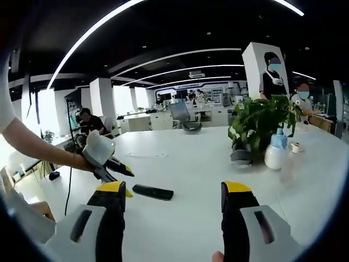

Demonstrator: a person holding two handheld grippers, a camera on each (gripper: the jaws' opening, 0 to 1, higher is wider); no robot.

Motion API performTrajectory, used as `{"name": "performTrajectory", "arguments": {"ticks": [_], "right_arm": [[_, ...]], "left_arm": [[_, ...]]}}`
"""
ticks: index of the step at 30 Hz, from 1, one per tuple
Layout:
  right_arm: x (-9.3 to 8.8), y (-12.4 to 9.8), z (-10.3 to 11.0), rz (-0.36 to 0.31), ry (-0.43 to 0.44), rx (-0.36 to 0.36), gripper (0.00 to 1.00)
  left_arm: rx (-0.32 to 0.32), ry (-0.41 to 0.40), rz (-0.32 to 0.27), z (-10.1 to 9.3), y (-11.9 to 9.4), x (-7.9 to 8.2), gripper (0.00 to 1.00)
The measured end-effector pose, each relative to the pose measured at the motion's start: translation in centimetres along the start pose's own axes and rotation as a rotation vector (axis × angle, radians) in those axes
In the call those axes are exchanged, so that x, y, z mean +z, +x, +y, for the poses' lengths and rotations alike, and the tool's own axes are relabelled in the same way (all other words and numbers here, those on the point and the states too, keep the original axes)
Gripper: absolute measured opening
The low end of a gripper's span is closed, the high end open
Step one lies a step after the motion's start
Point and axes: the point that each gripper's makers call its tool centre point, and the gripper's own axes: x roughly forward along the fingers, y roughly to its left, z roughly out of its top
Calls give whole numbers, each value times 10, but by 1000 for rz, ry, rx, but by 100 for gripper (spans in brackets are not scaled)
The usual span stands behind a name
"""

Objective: Press the specified remote control buttons in sequence, fully releasing each button before pressing the next.

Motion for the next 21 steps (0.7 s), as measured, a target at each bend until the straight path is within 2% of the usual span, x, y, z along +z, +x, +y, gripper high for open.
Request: {"name": "performTrajectory", "arguments": {"ticks": [3,9,21], "right_arm": [[0,0,2,3,-12,1,74],[-1,1,4,12,-43,3,73],[0,0,-1,5,-28,-9,69]], "left_arm": [[-6,33,17,4,5,3,56],[-12,87,87,9,18,-2,56],[-65,127,166,10,37,-9,53]]}}
